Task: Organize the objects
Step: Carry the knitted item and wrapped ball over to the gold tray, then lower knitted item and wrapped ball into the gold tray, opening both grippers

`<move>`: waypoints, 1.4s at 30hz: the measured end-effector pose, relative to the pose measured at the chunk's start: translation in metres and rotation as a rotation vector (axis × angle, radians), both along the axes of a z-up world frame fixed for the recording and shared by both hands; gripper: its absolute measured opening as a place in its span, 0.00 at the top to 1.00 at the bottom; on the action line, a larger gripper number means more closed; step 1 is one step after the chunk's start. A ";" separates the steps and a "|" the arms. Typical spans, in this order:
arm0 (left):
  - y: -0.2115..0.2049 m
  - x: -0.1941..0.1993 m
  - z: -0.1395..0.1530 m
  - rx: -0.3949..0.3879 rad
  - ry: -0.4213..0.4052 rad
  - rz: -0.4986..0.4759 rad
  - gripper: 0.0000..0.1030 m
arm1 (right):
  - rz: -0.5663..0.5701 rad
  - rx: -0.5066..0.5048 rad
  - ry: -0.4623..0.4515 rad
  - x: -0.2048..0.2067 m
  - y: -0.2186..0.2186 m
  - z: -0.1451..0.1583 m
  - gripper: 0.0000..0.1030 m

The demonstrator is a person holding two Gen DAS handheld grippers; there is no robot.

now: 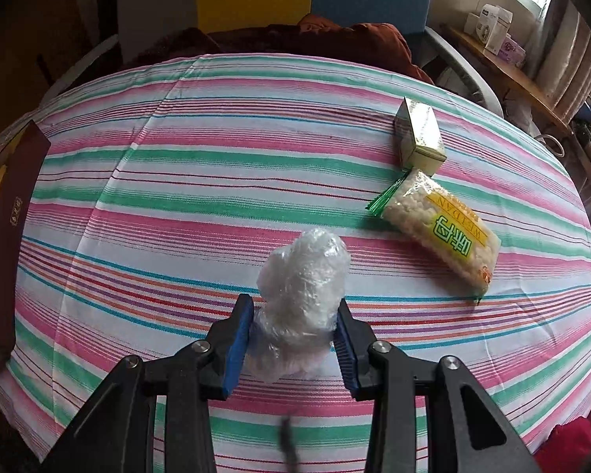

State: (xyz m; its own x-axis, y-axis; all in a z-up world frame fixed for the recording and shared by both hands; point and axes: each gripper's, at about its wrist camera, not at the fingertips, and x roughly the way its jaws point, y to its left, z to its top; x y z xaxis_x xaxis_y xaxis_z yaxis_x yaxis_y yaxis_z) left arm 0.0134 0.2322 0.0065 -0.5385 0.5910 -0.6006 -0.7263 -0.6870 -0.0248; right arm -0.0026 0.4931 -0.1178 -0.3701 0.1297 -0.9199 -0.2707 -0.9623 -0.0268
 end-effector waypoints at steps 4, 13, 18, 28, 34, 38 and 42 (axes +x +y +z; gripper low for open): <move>-0.031 -0.009 0.008 0.005 0.018 0.069 0.63 | 0.009 -0.001 -0.020 -0.003 -0.006 0.000 0.63; -0.088 -0.021 0.005 0.010 0.003 0.201 0.63 | 0.081 -0.034 0.042 -0.010 -0.051 0.034 0.63; -0.113 -0.031 0.002 0.022 -0.012 0.259 0.63 | 0.163 -0.091 0.115 -0.021 -0.101 0.061 0.63; -0.174 -0.044 -0.005 0.070 -0.054 0.374 0.63 | 0.365 -0.203 0.203 -0.026 -0.221 0.091 0.63; -0.229 -0.050 -0.010 0.109 -0.095 0.485 0.63 | 0.442 -0.201 0.190 -0.022 -0.265 0.083 0.63; -0.249 -0.049 -0.014 0.119 -0.112 0.521 0.63 | 0.458 -0.220 0.173 -0.020 -0.278 0.072 0.63; -0.247 -0.050 -0.016 0.141 -0.147 0.503 0.63 | 0.449 -0.198 0.155 -0.019 -0.284 0.062 0.63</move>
State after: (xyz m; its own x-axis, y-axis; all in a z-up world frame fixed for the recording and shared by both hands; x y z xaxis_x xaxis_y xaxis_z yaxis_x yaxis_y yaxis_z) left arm -0.0364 -0.0147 -0.0099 -0.6917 0.3625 -0.6246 -0.2909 -0.9315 -0.2183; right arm -0.0219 0.2096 -0.0561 -0.4834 -0.2448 -0.8405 0.1839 -0.9671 0.1759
